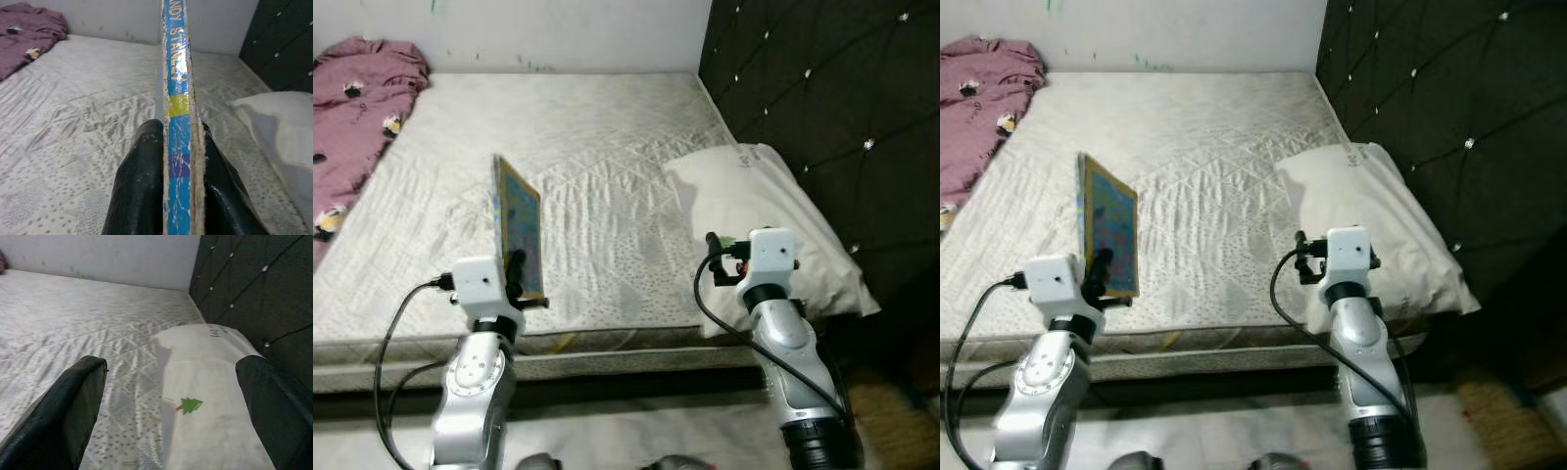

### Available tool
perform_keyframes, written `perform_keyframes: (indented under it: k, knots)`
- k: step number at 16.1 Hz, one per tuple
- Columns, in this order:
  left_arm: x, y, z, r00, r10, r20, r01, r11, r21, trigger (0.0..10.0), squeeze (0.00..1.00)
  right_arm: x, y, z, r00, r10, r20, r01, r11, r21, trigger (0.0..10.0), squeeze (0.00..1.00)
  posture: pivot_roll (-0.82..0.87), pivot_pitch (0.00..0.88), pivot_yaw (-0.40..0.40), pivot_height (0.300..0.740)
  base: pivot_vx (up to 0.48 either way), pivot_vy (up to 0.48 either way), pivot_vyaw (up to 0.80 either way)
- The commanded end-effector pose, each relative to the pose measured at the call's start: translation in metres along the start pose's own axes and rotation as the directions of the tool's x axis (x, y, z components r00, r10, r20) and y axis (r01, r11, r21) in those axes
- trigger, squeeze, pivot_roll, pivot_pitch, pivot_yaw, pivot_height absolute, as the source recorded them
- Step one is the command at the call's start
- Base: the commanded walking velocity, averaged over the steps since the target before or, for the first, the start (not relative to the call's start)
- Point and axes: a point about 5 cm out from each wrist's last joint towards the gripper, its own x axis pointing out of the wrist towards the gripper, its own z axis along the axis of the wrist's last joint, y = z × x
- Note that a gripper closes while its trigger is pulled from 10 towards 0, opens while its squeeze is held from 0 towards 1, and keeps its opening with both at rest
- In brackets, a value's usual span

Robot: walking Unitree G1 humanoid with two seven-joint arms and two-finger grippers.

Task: Clean up the room

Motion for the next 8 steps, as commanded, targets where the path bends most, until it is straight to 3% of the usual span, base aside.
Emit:
perform_keyframes:
  k: [1,2,8]
  knots:
    - [0.0027,0.0001,0.0122,0.999,-0.002,0.048,0.002,1.0,0.0,10.0,0.0,0.0009,0.0012,0.0043,1.0,0.01,0.011,-0.01,1.0,-0.003,10.0,0.0,-0.06,0.005,-0.011,0.74,0.0,-0.33,0.0]
    - [0.0033,0.0004,0.0131,0.999,-0.003,0.052,0.003,1.0,-0.001,10.0,0.0,0.0009,0.0012,0.0043,1.0,0.01,0.009,-0.01,1.0,-0.002,10.0,0.0,-0.06,0.001,-0.012,0.74,0.0,-0.311,0.0]
    - [0.002,-0.0022,0.0174,0.995,-0.048,0.086,0.052,0.998,-0.042,10.0,0.0,0.0002,0.0009,0.0041,1.0,0.011,0.005,-0.011,1.0,-0.001,10.0,0.0,-0.06,0.004,-0.012,0.74,0.0,0.0,0.0]
